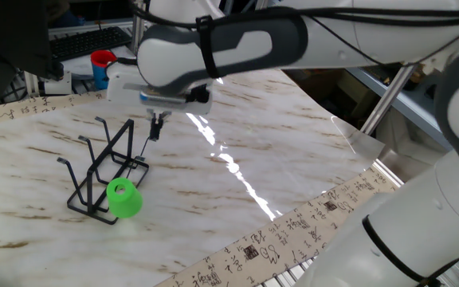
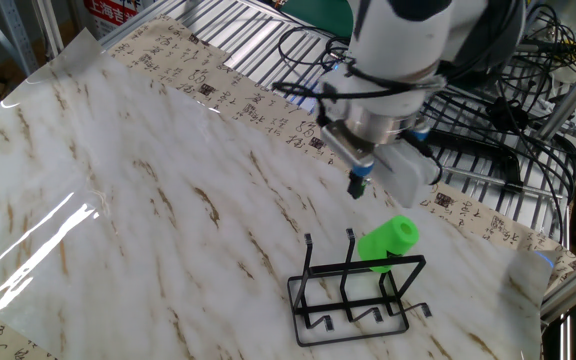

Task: Put the cup on the cup rack

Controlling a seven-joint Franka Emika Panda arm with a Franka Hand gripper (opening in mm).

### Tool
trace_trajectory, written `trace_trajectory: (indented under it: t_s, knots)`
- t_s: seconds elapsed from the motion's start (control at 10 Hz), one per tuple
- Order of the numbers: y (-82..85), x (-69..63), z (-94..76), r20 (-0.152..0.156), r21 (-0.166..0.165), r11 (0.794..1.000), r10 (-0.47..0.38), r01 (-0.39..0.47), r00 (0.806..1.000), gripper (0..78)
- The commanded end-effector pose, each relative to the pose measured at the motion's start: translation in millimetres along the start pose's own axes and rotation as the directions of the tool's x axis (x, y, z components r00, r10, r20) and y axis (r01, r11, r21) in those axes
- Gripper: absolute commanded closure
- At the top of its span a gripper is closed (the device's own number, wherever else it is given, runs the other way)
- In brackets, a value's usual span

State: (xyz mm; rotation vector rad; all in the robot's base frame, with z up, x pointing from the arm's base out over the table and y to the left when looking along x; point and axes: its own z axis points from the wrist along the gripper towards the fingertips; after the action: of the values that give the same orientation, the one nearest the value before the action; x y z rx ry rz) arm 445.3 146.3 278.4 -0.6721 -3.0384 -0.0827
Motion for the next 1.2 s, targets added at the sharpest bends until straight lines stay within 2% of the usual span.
trace_trajectory:
  t_s: [0.1, 0.3, 0.7, 0.8, 0.9, 1.1, 1.2]
  knots:
    - [-20.4, -27.1, 3.6, -0.061, 0.070, 0.971, -0.225, 0.230, 0.972, 76.3]
    - [-20.4, -27.1, 3.6, -0.066, 0.067, 0.970, -0.230, 0.234, 0.971, 76.3]
    - [-20.4, -27.1, 3.6, -0.050, 0.082, 0.990, -0.110, 0.113, 0.993, 76.3]
    - [-20.4, -27.1, 3.6, -0.052, 0.083, 0.993, -0.076, 0.081, 0.996, 76.3]
    - [-20.4, -27.1, 3.6, -0.070, 0.076, 0.994, -0.067, 0.072, 0.995, 76.3]
    - [-20.4, -27.1, 3.6, -0.099, 0.075, 0.987, -0.134, 0.142, 0.986, 76.3]
    - [-27.5, -28.2, 0.6, -0.119, 0.070, 0.976, -0.198, 0.207, 0.973, 76.3]
